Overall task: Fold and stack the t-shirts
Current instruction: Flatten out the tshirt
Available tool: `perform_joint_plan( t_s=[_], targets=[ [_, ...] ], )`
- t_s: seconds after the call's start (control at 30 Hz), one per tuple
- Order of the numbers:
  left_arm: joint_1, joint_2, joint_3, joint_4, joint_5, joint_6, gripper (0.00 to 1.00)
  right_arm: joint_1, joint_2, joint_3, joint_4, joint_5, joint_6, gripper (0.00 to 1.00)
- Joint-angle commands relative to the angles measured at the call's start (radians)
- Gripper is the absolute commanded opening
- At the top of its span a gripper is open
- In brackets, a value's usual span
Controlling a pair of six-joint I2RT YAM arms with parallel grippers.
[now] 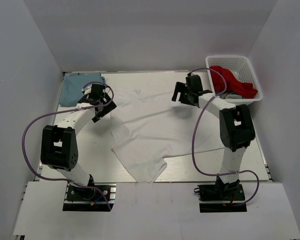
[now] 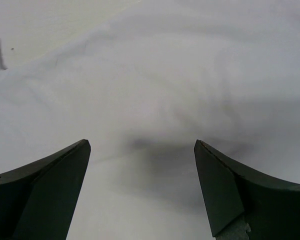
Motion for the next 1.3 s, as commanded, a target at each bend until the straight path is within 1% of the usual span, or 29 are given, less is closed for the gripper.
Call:
perform_joint_plan(
  t_s=[0.0,0.03,0.07,0.1,0.13,0.17,0.23,0.33,0.4,0.43,0.47,0.53,0.57,0.63,0.67,0.73,0.77,0.8,0.83,0.9,0.93,0.97,1.0,1.03,1.13,1.17,1.2,1.27],
  targets=[
    [-0.005,-0.026,0.055,0.06,0.063,0.072,1.0,-0.006,-0.176,-0.059,-0.018,0.071,-0.026,0.9],
    [-0.014,-0.01,0.064,0.091,0.122,0.107,1.0,-0.009,-0.203,-0.122,-0.018,0.091,-0.018,0.9],
    [-0.015,0.008,0.078,0.112,0.161,0.124,1.0,-0.009,-0.279,-0.195,-0.018,0.119,0.003,0.9],
    [-0.015,0.028,0.078,0.134,0.205,0.135,1.0,-0.009,-0.303,-0.228,-0.027,0.122,0.014,0.9],
    [-0.024,0.074,0.09,0.176,0.285,0.146,1.0,-0.009,-0.341,-0.282,-0.033,0.117,0.022,0.9],
    [-0.024,0.1,0.099,0.192,0.316,0.158,1.0,-0.012,-0.372,-0.331,-0.046,0.107,0.037,0.9],
    [-0.047,0.157,0.139,0.217,0.357,0.158,1.0,-0.015,-0.406,-0.397,-0.081,0.09,0.062,0.9],
    [-0.056,0.278,0.226,0.217,0.367,0.193,1.0,-0.016,-0.443,-0.492,-0.096,0.05,0.06,0.9],
    [-0.056,0.347,0.331,0.208,0.379,0.227,1.0,-0.02,-0.455,-0.533,-0.109,0.045,0.053,0.9],
    [-0.056,0.423,0.373,0.191,0.388,0.236,1.0,-0.026,-0.458,-0.556,-0.119,0.045,0.048,0.9],
    [-0.056,0.462,0.46,0.142,0.388,0.236,1.0,-0.02,-0.461,-0.576,-0.122,0.036,0.044,0.9],
    [-0.056,0.537,0.547,0.087,0.373,0.245,1.0,-0.024,-0.455,-0.598,-0.127,0.024,0.042,0.9],
    [-0.056,0.598,0.606,0.059,0.364,0.245,1.0,-0.026,-0.452,-0.607,-0.125,0.01,0.042,0.9],
    [-0.042,0.655,0.667,0.03,0.364,0.245,1.0,-0.027,-0.429,-0.612,-0.124,-0.016,0.042,0.9],
    [-0.033,0.685,0.732,0.013,0.354,0.245,1.0,-0.027,-0.426,-0.61,-0.119,-0.037,0.047,0.9],
    [-0.033,0.775,0.805,-0.03,0.304,0.256,1.0,-0.027,-0.397,-0.604,-0.113,-0.076,0.048,0.9],
    [-0.033,0.812,0.898,-0.05,0.287,0.256,1.0,-0.026,-0.391,-0.598,-0.113,-0.08,0.056,0.9],
    [-0.033,0.85,0.947,-0.064,0.287,0.274,1.0,-0.026,-0.387,-0.589,-0.116,-0.08,0.059,0.9],
    [-0.033,0.928,1.043,-0.075,0.304,0.288,1.0,-0.024,-0.381,-0.587,-0.116,-0.085,0.057,0.9],
    [-0.033,1.008,1.146,-0.084,0.336,0.301,1.0,-0.027,-0.384,-0.578,-0.101,-0.102,0.053,0.9],
    [-0.033,1.075,1.238,-0.084,0.353,0.313,1.0,-0.024,-0.387,-0.571,-0.104,-0.103,0.044,0.9],
    [-0.033,1.099,1.266,-0.061,0.392,0.324,1.0,-0.024,-0.389,-0.557,-0.118,-0.094,0.036,0.9],
    [-0.033,1.11,1.277,-0.035,0.402,0.324,1.0,-0.026,-0.387,-0.537,-0.122,-0.099,0.027,0.9],
    [-0.033,1.11,1.261,0.037,0.402,0.324,1.0,-0.026,-0.39,-0.532,-0.127,-0.103,0.025,0.9],
    [-0.033,1.101,1.268,0.144,0.391,0.313,1.0,-0.024,-0.406,-0.517,-0.115,-0.137,0.011,0.9],
    [-0.033,1.101,1.297,0.145,0.405,0.304,1.0,-0.023,-0.43,-0.517,-0.11,-0.142,0.014,0.9],
    [-0.033,1.101,1.366,0.145,0.417,0.304,1.0,-0.024,-0.439,-0.514,-0.093,-0.152,0.002,0.9],
    [-0.033,1.062,1.398,0.145,0.443,0.304,1.0,-0.024,-0.494,-0.503,-0.093,-0.148,-0.002,0.9]
  ],
)
